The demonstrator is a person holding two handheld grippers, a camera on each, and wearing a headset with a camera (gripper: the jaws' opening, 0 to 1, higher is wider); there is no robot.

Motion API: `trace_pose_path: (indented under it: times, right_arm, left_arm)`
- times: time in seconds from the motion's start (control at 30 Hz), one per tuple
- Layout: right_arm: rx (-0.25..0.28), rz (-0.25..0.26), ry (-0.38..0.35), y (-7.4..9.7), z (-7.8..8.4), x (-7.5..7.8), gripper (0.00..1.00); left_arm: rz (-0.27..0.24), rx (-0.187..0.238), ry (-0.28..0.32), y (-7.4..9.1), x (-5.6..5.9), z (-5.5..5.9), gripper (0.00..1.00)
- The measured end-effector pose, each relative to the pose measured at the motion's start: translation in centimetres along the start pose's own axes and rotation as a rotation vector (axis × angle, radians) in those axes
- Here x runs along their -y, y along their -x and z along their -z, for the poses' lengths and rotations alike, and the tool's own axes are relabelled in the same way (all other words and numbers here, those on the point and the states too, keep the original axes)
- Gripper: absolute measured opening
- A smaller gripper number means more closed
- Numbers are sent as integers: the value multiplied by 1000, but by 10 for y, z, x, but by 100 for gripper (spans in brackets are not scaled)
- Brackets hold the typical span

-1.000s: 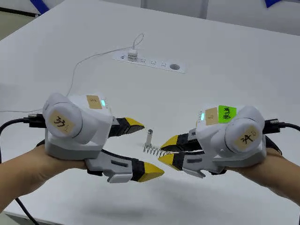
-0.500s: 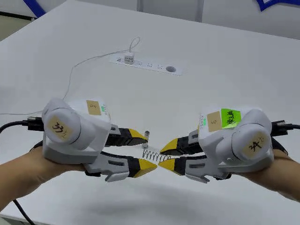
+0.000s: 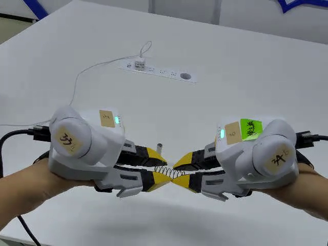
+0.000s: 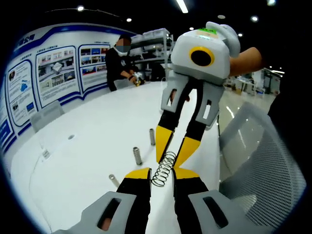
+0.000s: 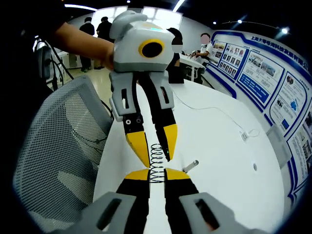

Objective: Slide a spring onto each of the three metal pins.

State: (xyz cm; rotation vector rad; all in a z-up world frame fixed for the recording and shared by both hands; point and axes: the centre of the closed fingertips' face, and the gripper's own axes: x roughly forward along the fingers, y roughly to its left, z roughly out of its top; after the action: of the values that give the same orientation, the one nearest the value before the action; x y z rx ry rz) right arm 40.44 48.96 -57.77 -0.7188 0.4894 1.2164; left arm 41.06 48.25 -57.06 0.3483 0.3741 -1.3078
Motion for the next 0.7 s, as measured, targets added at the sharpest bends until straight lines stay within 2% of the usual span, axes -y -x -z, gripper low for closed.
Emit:
trace_pose_path:
  times: [0.17,0.5,0.6,0.7]
  right_arm:
    - [-11,-5,20,0,0,-1,11]
    - [-14,-14,46,1,0,-2,12]
    - [1,-12,16,3,-2,1,13]
    - [3,-20,-2,5,1,1,16]
  left_arm:
    - [8,-20,-70,0,4,3,13]
    - [17,-18,-90,0,5,2,11]
    - [33,-24,-95,0,9,3,10]
    - [23,-22,-102,-1,9,2,10]
